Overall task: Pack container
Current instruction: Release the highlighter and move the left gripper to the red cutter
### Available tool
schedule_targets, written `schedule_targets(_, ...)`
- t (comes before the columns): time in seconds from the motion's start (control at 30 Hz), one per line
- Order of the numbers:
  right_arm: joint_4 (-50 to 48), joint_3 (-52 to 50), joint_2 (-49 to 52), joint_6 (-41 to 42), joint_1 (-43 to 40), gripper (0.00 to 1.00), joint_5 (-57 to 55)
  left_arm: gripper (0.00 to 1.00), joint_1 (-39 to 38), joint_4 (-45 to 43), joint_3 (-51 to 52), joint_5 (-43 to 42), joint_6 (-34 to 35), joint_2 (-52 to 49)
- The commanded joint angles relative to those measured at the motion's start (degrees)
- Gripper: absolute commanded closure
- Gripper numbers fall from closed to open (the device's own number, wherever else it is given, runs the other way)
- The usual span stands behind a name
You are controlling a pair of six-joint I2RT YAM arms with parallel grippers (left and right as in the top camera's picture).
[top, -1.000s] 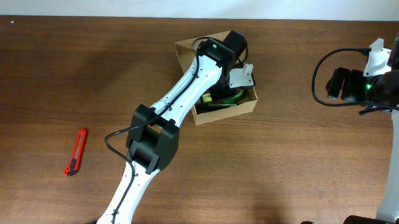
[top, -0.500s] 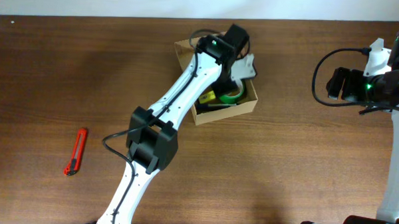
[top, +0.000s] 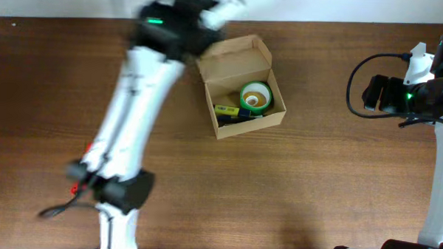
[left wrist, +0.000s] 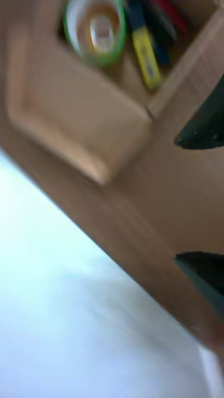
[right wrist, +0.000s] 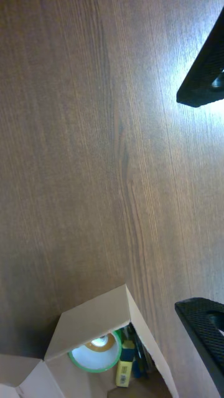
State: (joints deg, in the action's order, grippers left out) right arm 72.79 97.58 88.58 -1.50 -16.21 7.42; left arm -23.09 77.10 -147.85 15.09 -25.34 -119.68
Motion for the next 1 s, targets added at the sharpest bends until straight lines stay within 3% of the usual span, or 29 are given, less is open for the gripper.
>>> schedule_targets(0.0, -0.15, -0.02, 0.20, 0.28, -0.33, 0.01, -0.52, 0.48, 6.03, 0.09, 9.86, 1.66, 3.28, 7.48)
schedule_targets(0.13, -0.17, -0.02, 0.20, 0.31, -0.33, 0.02, -0.52, 0.47, 12.31, -5.81, 33.09, 1.36, 3.48, 18.62)
schedule_targets(0.23, -0.17, -0.02, 0.20, 0.31, -0.33, 0.02, -0.52, 0.39, 15.78, -7.04, 44.81, -0.48, 5.88, 23.82)
schedule_targets(0.37, -0.15, -0.02, 0.20, 0.28, -0.33, 0.01, -0.52, 0.32, 21.07, -3.74, 53.81, -1.07, 10.78, 25.24)
schedule_targets(0.57, -0.17, -0.02, 0.20, 0.31, -0.33, 0.01, -0.52, 0.33, 32.89, 0.48, 67.80, -8.57, 12.02, 25.20)
schedule_targets(0.73, -0.17, -0.02, 0.20, 0.28, -0.33, 0.01, -0.57, 0.39, 39.30, -6.93, 79.76, -10.49, 9.42, 25.20)
schedule_targets(0.97, -0.20, -0.02, 0.20, 0.28, -0.33, 0.01, -2.05, 0.42, 42.49, -16.68, 87.73, -10.82, 1.88, 25.20)
